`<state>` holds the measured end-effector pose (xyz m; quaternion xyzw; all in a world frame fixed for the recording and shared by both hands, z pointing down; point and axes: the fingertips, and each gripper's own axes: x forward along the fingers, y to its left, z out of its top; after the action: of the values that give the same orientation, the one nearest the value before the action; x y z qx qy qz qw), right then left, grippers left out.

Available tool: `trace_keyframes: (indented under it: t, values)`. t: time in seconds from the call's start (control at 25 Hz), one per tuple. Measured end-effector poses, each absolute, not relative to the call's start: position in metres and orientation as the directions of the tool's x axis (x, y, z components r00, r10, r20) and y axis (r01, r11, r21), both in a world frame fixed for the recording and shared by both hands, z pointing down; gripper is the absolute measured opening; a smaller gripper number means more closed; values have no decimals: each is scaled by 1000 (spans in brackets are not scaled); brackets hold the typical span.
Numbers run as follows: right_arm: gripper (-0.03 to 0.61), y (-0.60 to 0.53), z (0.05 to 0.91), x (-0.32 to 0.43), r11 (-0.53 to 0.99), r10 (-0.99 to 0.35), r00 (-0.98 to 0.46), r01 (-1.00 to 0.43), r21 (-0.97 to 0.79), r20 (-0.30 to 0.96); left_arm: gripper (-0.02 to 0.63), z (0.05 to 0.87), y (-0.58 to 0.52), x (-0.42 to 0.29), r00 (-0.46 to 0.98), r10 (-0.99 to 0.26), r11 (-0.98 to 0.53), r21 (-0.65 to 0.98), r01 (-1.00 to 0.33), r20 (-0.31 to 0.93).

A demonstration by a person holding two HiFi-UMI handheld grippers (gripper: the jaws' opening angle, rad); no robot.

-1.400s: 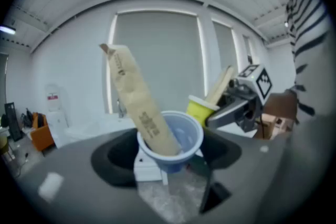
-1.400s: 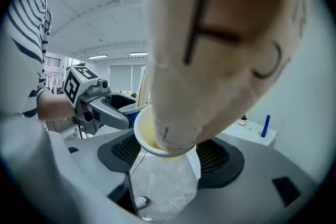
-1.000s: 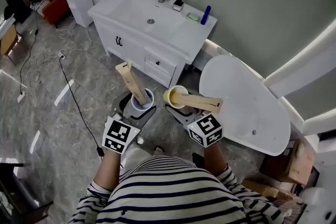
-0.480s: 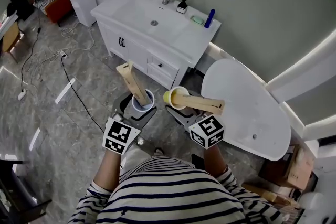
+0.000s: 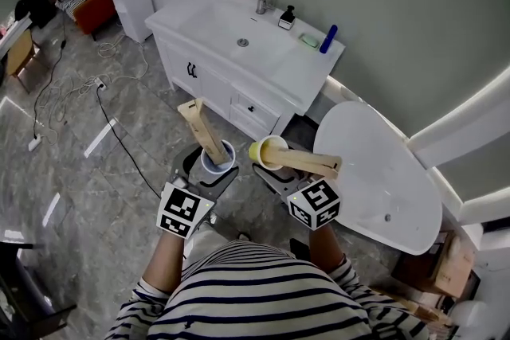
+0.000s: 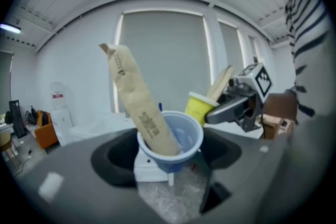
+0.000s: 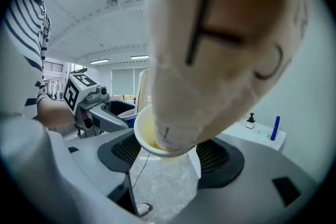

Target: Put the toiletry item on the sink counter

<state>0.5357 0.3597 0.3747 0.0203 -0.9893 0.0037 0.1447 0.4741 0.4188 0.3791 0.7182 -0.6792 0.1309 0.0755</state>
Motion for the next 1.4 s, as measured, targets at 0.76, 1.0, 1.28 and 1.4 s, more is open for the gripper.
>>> trace_keyframes:
  t: [0.76, 1.0, 1.28, 1.4]
  values:
    - [334, 345, 365, 379, 999, -47, -960, -46, 10, 277, 362, 370, 406, 316, 34, -960, -58, -79, -995, 277]
    - [333, 342, 361, 331, 998, -66, -959, -62, 23, 276, 362, 367, 403, 267, 47, -963, -72, -84, -994, 265]
    - [333, 350, 361, 281, 997, -78, -959, -70, 36, 271, 362, 370, 413, 218, 60, -963, -88, -96, -991, 261]
    - [333, 355, 363, 267, 998, -67, -957, -59, 39, 283, 362, 371, 416, 204, 59, -965, -85, -89, -992, 256]
